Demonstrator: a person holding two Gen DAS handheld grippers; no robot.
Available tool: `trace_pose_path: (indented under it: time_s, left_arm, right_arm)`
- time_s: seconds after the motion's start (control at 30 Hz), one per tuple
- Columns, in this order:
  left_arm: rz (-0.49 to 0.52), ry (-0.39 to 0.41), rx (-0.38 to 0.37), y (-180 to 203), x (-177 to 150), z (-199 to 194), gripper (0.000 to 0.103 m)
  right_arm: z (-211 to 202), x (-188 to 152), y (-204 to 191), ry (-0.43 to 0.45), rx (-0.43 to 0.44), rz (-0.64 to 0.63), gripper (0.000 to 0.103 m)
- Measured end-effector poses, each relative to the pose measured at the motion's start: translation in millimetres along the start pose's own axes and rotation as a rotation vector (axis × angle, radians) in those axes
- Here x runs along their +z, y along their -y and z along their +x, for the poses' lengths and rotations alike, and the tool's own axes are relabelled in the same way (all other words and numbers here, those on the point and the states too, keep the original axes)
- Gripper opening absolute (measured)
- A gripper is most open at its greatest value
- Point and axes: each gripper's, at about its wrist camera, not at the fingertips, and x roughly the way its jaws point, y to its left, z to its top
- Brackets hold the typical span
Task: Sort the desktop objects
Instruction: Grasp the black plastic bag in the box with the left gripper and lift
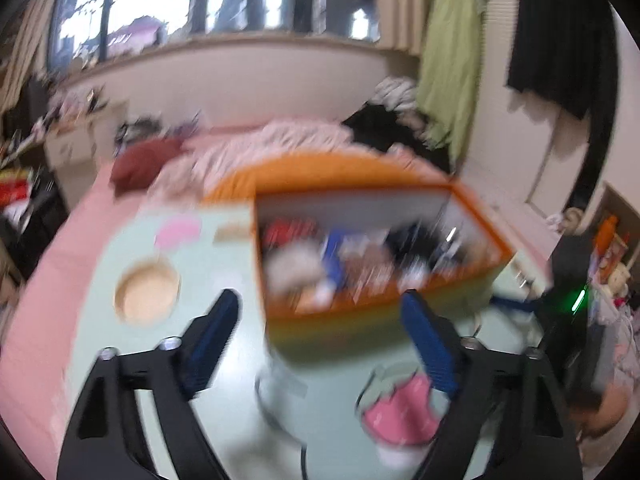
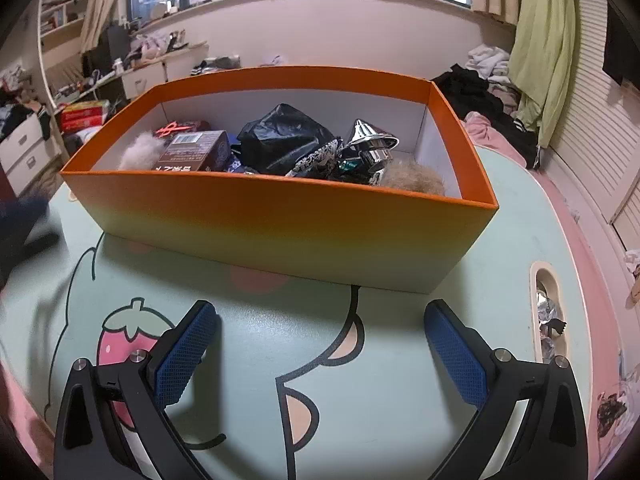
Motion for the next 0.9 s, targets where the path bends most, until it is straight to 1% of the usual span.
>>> trace_pose_path:
  time_s: [0.07, 0.1, 0.13, 0.17, 0.2, 0.23, 0.3, 0.33, 0.37, 0.4, 0.43, 0.5, 0.53, 0.57, 0.63, 0.7, 0.73, 0.77, 0.83, 0.9]
  left_arm:
    - [0.035, -0.079, -0.069, 9.2, 26.3, 16.1, 0.079]
    - [0.032, -0.134, -0.133, 13.9, 37.3, 28.4, 0.078]
    - [0.03, -0.165, -0.176, 19.3, 43.7, 38.2, 0.074]
    - [0.043, -0.199, -0.196, 28.1, 49.4, 50.2, 0.074]
    - [0.064, -0.231, -0.197, 39.0, 54.7, 63.1, 0.074]
    - [0.082, -0.264, -0.187, 47.5, 58.7, 78.1, 0.074]
    - [0.114, -0.316, -0.166, 60.3, 57.3, 106.7, 0.073]
    - [0.128, -0.34, -0.161, 61.1, 52.4, 116.1, 0.062]
    - [0.136, -0.376, -0.16, 65.6, 49.4, 128.0, 0.041]
    - [0.122, -0.407, -0.181, 67.0, 45.7, 136.5, 0.039]
    - [0.109, -0.403, -0.201, 67.2, 43.6, 137.0, 0.038]
    - [0.115, -0.375, -0.215, 67.8, 44.0, 131.4, 0.033]
    - [0.092, -0.345, -0.234, 62.4, 46.0, 124.1, 0.028]
    - [0.068, -0.315, -0.256, 56.9, 48.1, 116.0, 0.027]
    - [0.013, -0.233, -0.286, 43.2, 57.7, 95.6, 0.026]
    - [-0.017, -0.138, -0.298, 28.9, 65.3, 62.5, 0.026]
    - [-0.024, -0.104, -0.304, 23.3, 66.4, 47.7, 0.026]
    - [-0.029, -0.062, -0.314, 15.0, 63.3, 23.6, 0.026]
    - [-0.033, -0.034, -0.317, 4.9, 57.8, 0.7, 0.026]
    - [-0.03, -0.033, -0.308, -4.9, 40.1, -16.6, 0.026]
  right_arm:
    - [-2.0, 2.0, -1.6, -0.031, -0.007, 0.0, 0.103]
    - [-4.9, -0.4, -2.5, -0.026, 0.003, 0.008, 0.103]
    - [-10.8, -4.5, -1.1, 0.0, 0.025, 0.026, 0.102]
    - [-18.9, -9.1, 0.1, 0.038, 0.039, 0.039, 0.097]
    - [-24.3, -10.3, 0.1, 0.065, 0.044, 0.042, 0.091]
    - [-31.9, -12.5, 0.5, 0.093, 0.028, 0.039, 0.087]
    - [-43.9, -13.7, 1.5, 0.135, 0.035, 0.043, 0.075]
    - [-51.3, -14.8, 5.4, 0.159, 0.057, 0.059, 0.072]
    - [-56.3, -15.9, 8.0, 0.173, 0.073, 0.072, 0.065]
    - [-59.5, -14.8, 8.9, 0.18, 0.082, 0.079, 0.056]
    - [-63.1, -15.0, 11.2, 0.187, 0.091, 0.087, 0.052]
    - [-66.5, -17.4, 12.5, 0.192, 0.106, 0.1, 0.033]
    - [-67.8, -17.3, 14.9, 0.196, 0.121, 0.111, 0.028]
    - [-69.3, -16.9, 17.3, 0.204, 0.136, 0.122, 0.024]
    - [-72.4, -15.4, 19.7, 0.215, 0.156, 0.135, 0.024]
    - [-75.6, -12.4, 20.0, 0.219, 0.166, 0.134, 0.024]
    - [-78.5, -9.3, 21.5, 0.221, 0.17, 0.129, 0.024]
    - [-81.2, -6.9, 24.2, 0.224, 0.176, 0.128, 0.024]
    - [-90.9, 4.7, 30.6, 0.232, 0.217, 0.145, 0.024]
    - [-95.9, 23.4, 39.5, 0.223, 0.271, 0.177, 0.024]
